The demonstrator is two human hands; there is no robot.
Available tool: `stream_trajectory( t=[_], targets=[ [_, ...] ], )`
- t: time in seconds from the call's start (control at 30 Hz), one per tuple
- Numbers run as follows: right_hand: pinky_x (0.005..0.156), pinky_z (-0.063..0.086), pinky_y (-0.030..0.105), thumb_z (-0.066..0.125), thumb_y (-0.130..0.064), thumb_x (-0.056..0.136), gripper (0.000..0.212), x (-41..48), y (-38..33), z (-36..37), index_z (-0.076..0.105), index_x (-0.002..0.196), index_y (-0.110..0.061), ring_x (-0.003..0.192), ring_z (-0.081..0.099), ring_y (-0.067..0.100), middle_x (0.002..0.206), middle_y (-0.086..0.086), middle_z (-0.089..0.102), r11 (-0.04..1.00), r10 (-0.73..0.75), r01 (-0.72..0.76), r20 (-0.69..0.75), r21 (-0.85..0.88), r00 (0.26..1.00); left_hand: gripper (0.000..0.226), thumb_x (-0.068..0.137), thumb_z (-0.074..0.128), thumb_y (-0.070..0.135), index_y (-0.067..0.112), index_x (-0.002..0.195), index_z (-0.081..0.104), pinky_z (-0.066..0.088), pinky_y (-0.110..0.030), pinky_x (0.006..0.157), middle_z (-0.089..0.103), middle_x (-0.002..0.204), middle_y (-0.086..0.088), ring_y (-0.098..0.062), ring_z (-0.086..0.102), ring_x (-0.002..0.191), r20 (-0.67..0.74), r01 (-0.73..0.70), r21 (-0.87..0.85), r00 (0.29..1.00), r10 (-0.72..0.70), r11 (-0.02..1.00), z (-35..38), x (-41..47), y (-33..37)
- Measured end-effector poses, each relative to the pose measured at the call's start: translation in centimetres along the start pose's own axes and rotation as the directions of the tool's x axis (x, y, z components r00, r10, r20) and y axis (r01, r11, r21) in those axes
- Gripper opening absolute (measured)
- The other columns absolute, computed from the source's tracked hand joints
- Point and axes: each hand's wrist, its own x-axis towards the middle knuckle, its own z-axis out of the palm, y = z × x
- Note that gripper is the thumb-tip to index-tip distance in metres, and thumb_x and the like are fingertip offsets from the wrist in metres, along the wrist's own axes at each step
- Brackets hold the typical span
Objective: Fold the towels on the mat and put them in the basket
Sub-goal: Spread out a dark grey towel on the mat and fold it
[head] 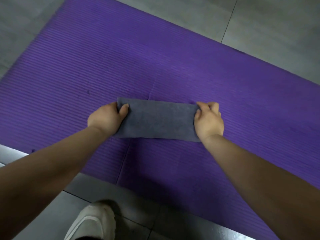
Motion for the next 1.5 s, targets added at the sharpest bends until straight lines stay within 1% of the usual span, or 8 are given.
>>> stream_trajectory(
  t=[0.2,0.4,0.53,0.7,1.03,1.2,1.37,1.5],
  targets=[
    [0.107,0.022,0.021,0.049,-0.027,0.094,0.046,1.5,0.8,-0.8,0.042,0.135,-0.008,0.132,0.037,0.020,0.141,0.009,0.042,0.947,-0.184,0.081,0.320,0.311,0.929,0.038,0.092,0.037,0.047,0.010,0.090,0.044,0.034,-0.036,0.074,0.057,0.097,-0.014,-0.033,0.054,0.096,-0.016,0.077,-0.116,0.997,-0.079,0.990,0.0,0.4,-0.8],
    [0.088,0.036,0.023,0.070,-0.033,0.077,0.046,1.1,1.3,-1.4,0.050,0.115,-0.017,0.100,0.044,0.010,0.114,0.000,0.047,0.970,-0.164,0.071,0.410,0.234,0.897,0.034,0.087,0.055,0.040,0.015,0.068,0.043,0.034,-0.028,0.066,0.047,0.066,-0.001,-0.014,0.047,0.064,-0.256,0.067,-0.537,0.937,-0.238,0.841,-0.4,-2.6,-1.7],
    [0.085,0.041,0.028,0.071,-0.034,0.076,0.039,1.4,0.5,-1.4,0.049,0.104,-0.019,0.098,0.050,0.015,0.104,-0.002,0.052,0.969,-0.099,-0.015,0.440,0.247,0.893,0.047,0.092,0.046,0.036,0.010,0.053,0.049,0.034,-0.019,0.053,0.051,0.045,-0.002,-0.005,0.044,0.049,-0.004,0.237,-0.701,0.942,-0.336,0.672,0.7,-6.4,-1.8],
    [0.081,0.041,0.027,0.072,-0.038,0.074,0.048,1.3,0.3,-1.8,0.051,0.111,-0.015,0.096,0.052,0.017,0.099,-0.002,0.053,0.991,-0.055,-0.020,0.533,0.134,0.844,0.032,0.089,0.043,0.046,0.018,0.079,0.054,0.040,-0.027,0.058,0.060,0.082,0.002,-0.015,0.055,0.069,0.461,0.530,-0.766,0.847,-0.264,0.363,2.3,-6.8,-0.4],
    [0.085,0.047,0.028,0.073,-0.029,0.075,0.028,0.1,2.1,-1.3,0.055,0.095,-0.020,0.093,0.056,0.014,0.097,-0.001,0.059,0.952,-0.122,-0.102,0.664,0.288,0.737,0.029,0.089,0.052,0.028,0.011,0.112,0.056,0.052,-0.017,0.063,0.071,0.092,0.000,-0.010,0.068,0.083,0.395,0.392,-0.918,0.897,-0.196,-0.054,2.3,-3.4,1.9],
    [0.090,0.048,0.023,0.070,-0.029,0.077,0.023,0.6,3.3,-2.3,0.059,0.095,-0.020,0.091,0.062,0.008,0.096,-0.004,0.065,0.889,-0.169,-0.234,0.758,0.394,0.630,0.043,0.090,0.044,0.035,0.007,0.122,0.053,0.056,-0.025,0.074,0.066,0.112,-0.010,-0.016,0.067,0.093,0.418,0.407,-0.907,0.899,-0.130,-0.105,2.3,-2.2,3.3],
    [0.067,0.052,0.013,0.072,-0.021,0.074,0.019,-2.2,3.8,-5.8,0.057,0.086,-0.022,0.069,0.064,0.000,0.082,-0.009,0.066,0.658,-0.200,-0.499,0.770,0.564,0.606,0.052,0.088,0.044,0.043,0.008,0.127,0.047,0.049,-0.035,0.085,0.062,0.119,-0.011,-0.022,0.062,0.105,0.469,0.451,-0.882,0.868,-0.163,-0.136,0.3,-3.3,6.4],
    [0.076,0.052,0.026,0.069,-0.026,0.062,0.029,-8.2,3.7,-10.0,0.057,0.089,-0.022,0.079,0.063,0.007,0.086,-0.008,0.067,0.520,-0.129,-0.610,0.760,0.599,0.637,0.052,0.080,0.057,0.044,0.014,0.122,0.055,0.052,-0.028,0.071,0.064,0.119,-0.008,-0.018,0.063,0.098,0.485,0.508,-0.860,0.843,-0.234,0.047,-4.3,-6.7,8.9]
  ],
)
